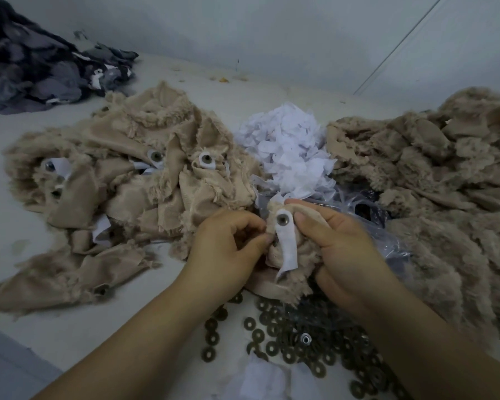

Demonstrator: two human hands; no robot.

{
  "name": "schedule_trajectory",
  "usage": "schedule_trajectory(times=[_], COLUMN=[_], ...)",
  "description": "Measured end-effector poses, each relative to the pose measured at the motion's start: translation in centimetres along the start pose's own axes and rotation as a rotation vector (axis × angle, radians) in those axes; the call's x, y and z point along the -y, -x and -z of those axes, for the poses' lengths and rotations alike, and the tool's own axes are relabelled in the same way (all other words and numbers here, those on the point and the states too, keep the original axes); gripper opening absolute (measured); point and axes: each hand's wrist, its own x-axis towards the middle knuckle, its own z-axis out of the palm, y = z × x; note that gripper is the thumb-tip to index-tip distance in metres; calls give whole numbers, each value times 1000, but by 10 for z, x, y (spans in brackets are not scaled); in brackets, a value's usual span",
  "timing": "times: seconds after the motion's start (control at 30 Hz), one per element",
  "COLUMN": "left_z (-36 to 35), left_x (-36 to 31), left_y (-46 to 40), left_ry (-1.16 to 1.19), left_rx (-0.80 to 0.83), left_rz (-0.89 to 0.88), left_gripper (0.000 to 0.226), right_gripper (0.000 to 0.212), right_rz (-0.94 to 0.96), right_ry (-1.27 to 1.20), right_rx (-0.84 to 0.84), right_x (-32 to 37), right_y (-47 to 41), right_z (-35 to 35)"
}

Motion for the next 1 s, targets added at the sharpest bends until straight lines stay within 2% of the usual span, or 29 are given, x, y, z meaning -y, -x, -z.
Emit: schedule_trajectory(times=[0.1,0.17,0.23,0.3,0.37,0.47,0.57,0.63,0.73,0.8,0.9,1.0], left_z=[6,11,14,12,9,8,7,3,-9,-15,-8,11], left_x=[-4,-7,-7,-6,-6,-10,-16,-21,-26,-30,-36,-31], left_y=[-8,-13,-17,-19,-20,-27,-35,-36,-36,-42,-57,-79], left_ry=[39,121,131,-18,-104,29,168,198,81,34,-21,-278], left_rx=[-42,28,204,340,289,72,-57,24,218,186,63,-120], left_rz=[-3,16,28,3,-42,-50,-2,-25,-178,-282,-368,-490], left_gripper=[13,15,51,77,71,41,39,37,60,49,40,43], right_gripper=[24,30,35,36,43,42,40,43,45,49,49,47], right_rz=[-34,-62,-82,-97,-100,-66,-38,-3,169,225,218,62], right_ry=[-68,-158,-255,-321,-329,-234,-49,90,431,555,515,345], right_rx=[19,60,96,94,88,130,238,272,229,201,135,172], right_x=[1,5,9,10,9,8,5,3,6,7,6,4], right_y=[-1,-2,-4,-6,-7,-6,-1,1,1,1,-1,-3], right_z=[1,0,-1,0,2,5,6,6,2,2,6,8])
